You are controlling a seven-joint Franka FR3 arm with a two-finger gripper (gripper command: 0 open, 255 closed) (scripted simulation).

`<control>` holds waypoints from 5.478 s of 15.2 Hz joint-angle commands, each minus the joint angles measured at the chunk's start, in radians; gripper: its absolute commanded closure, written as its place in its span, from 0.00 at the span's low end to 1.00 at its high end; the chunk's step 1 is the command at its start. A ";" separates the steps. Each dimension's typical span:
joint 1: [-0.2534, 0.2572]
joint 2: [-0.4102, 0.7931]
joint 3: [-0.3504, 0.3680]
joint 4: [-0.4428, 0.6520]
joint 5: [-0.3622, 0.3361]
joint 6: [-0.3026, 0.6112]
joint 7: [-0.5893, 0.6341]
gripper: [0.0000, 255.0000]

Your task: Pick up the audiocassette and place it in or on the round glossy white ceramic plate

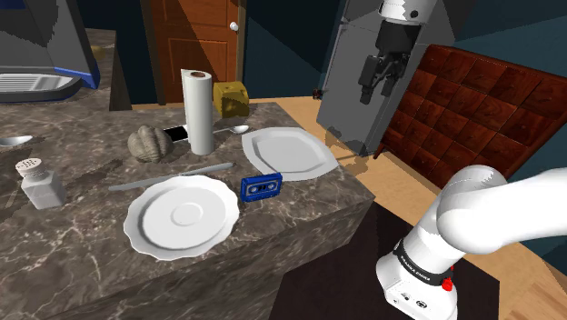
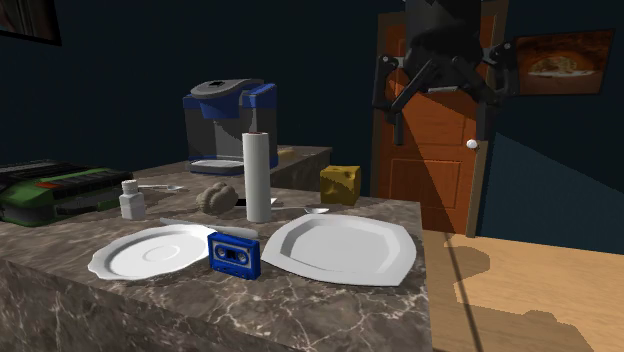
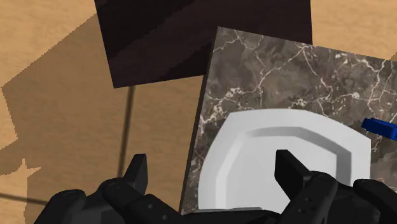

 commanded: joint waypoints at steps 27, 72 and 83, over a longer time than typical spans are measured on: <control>0.540 0.327 0.003 -0.235 0.240 0.763 -0.850 0.00; 0.556 0.411 0.047 -0.039 0.234 0.661 -0.773 1.00; 0.597 0.736 0.141 0.264 0.192 0.700 -0.619 1.00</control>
